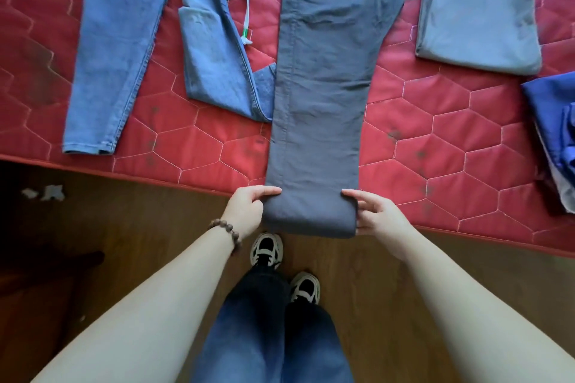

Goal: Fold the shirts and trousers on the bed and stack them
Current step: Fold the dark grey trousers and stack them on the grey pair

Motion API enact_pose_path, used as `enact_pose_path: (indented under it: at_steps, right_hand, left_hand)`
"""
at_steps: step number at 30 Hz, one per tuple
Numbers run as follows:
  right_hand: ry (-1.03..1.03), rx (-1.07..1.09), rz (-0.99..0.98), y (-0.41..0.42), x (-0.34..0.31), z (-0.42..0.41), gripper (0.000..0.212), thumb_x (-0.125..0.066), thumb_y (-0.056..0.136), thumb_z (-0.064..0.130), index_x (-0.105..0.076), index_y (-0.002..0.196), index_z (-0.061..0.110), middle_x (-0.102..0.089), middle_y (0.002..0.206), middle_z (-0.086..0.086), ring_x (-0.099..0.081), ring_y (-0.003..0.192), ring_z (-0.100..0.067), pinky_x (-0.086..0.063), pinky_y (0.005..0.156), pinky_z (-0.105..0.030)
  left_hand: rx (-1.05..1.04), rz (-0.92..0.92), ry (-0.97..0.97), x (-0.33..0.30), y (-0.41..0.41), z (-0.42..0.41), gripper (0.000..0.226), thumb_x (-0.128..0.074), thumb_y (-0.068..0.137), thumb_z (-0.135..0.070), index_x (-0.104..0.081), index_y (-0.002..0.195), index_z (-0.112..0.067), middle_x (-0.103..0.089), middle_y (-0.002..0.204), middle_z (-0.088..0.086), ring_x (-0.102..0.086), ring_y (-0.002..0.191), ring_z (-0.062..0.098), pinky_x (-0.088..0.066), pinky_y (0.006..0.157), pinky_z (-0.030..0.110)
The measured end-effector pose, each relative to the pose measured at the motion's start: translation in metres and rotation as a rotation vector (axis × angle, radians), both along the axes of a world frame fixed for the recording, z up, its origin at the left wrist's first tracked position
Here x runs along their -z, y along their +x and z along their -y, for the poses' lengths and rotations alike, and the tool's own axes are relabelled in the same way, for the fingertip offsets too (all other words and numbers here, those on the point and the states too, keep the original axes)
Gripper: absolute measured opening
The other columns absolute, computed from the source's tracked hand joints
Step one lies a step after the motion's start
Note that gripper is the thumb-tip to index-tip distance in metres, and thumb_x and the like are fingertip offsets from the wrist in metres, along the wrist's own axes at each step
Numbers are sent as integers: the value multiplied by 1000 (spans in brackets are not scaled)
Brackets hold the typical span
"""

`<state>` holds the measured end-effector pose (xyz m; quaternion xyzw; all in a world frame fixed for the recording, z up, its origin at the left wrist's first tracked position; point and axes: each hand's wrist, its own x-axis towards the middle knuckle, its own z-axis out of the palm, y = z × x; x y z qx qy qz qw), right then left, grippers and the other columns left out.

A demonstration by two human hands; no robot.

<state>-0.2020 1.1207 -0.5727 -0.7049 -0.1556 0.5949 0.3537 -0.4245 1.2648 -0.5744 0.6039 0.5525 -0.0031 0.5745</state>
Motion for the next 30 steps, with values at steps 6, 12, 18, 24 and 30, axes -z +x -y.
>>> enact_pose_path:
  at_steps: [6,12,18,24,30]
  right_hand:
    - [63,-179,106,23,-40,-7,46,-53,85,-9,-72,103,29,-72,98,-3,-65,81,-13,-54,72,-25]
    - [182,-462,466,57,-54,-48,28,-59,85,-4,-77,91,17,-42,138,21,-21,137,4,-5,116,-23]
    - [231,-54,176,112,-69,-157,17,-57,77,13,-74,79,11,-62,62,7,-48,54,-2,-37,49,-17]
    - [-208,386,-9,158,5,-257,38,-39,100,20,-53,65,13,-44,60,-3,-38,46,-15,-26,52,-24]
    - [-384,161,61,146,50,-227,34,-66,89,37,-47,68,17,-32,61,-3,-31,50,-15,-25,50,-22]
  left_hand:
    - [159,131,-31,-42,6,-16,48,-53,82,12,-68,119,-14,-66,119,-1,-64,103,6,-51,89,21]
    - [369,76,253,-67,44,-69,27,-57,86,6,-77,95,-10,-48,137,-10,-27,134,4,-16,112,21]
    - [134,352,25,-72,120,-173,28,-51,95,-1,-65,71,-7,-57,54,-11,-50,52,3,-43,52,24]
    - [-168,84,-174,16,188,-264,38,-51,96,-37,-63,94,-1,-59,87,18,-55,82,25,-46,75,34]
    - [-284,-19,-517,58,175,-245,33,-58,94,-36,-62,112,-9,-65,99,8,-62,91,24,-49,81,38]
